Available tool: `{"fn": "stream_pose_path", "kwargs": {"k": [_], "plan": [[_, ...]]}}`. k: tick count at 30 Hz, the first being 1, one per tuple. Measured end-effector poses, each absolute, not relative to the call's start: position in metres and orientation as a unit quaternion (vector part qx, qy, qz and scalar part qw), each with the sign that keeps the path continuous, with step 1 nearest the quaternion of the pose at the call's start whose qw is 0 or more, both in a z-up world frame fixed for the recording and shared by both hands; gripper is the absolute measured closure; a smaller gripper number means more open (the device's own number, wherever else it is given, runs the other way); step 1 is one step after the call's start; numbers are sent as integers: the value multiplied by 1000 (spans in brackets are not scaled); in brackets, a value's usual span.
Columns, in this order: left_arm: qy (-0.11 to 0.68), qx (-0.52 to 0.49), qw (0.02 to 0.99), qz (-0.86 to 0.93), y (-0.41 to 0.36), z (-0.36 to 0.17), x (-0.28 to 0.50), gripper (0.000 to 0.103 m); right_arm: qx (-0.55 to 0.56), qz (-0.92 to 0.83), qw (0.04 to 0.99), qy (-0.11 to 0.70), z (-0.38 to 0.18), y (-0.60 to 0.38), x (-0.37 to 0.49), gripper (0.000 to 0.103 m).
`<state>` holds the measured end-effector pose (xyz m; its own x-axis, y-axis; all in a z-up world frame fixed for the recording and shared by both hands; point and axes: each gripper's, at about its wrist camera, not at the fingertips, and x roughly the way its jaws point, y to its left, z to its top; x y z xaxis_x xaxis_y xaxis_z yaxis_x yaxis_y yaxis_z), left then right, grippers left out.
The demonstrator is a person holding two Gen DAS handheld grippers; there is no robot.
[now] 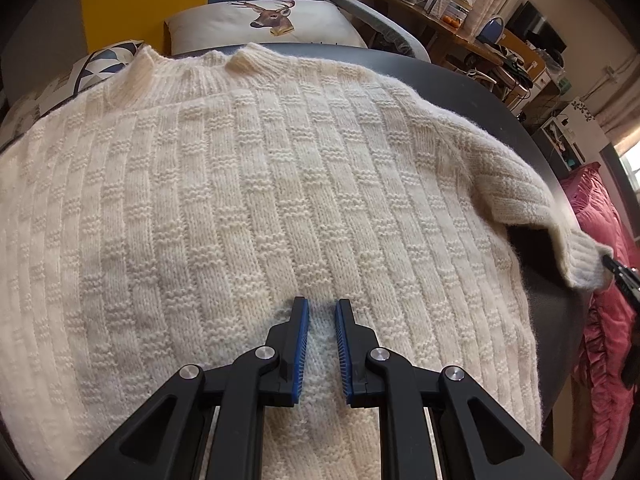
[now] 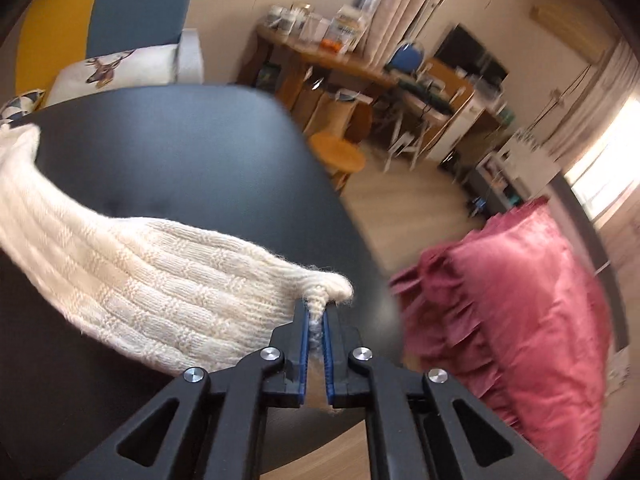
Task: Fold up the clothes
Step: 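Lay the held sleeve across the sweater body with the right gripper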
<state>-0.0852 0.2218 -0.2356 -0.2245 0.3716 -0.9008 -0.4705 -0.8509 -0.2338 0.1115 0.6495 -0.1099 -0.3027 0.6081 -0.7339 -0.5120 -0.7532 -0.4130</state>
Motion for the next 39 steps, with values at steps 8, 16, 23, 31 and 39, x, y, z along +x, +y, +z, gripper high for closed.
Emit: {"fn": "stream_pose_path", "kwargs": {"k": [8,16,23,31,39], "plan": [[53,-566,266,778,220,-234,-85,88,-524,774,356,11,-158,677,98,97],[38,-548,294,783,235,-197,-119,88,-439,824,357,7,-119,655,99,79],[62,-518,305,797,293,-178,-180,88,-458,868,184,52,-126,597,44,79],[118,-524,321,780,355,-208,-218,88,-492,844,201,70,-164,601,14,79],[143,-530,297,781,380,-241,-232,88,-504,829,232,70,-180,620,-2,79]]}}
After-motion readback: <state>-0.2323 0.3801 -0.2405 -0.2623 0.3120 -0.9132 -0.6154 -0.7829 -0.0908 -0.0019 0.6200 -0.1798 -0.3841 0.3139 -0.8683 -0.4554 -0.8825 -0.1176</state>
